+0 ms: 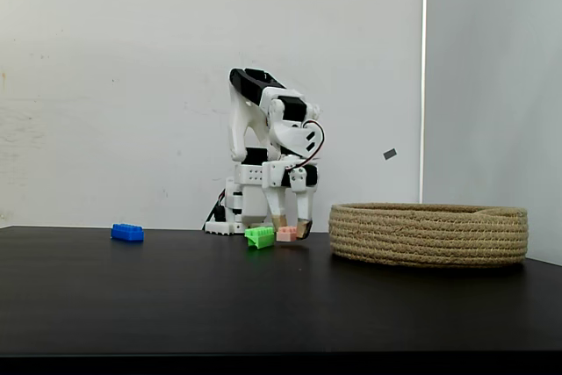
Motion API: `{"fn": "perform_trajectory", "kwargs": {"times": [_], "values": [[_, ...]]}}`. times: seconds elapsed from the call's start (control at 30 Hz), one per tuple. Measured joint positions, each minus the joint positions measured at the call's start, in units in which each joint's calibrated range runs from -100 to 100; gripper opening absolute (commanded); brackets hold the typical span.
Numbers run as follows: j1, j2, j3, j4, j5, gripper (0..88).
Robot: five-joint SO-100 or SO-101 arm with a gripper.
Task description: Place the lego blocks in the tray
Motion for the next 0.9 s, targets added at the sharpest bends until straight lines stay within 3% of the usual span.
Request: {"fn": "perform_trajectory", "kwargs": {"times": [0.27,0.43,0.67,0.83,0.9], "values": [[2.4,-7.9,-19.5,14.0,5.1,0.0],[-0.2,-4.3,-32.3,11.4,8.3,0.0],[-4.6,11.2,-47.5,5.2,9.0,0.2],[-7.4,21.6,-55.0,3.7,8.2,33.1],[-8.5,24.5,-55.9,3.7,7.8,39.6]]}}
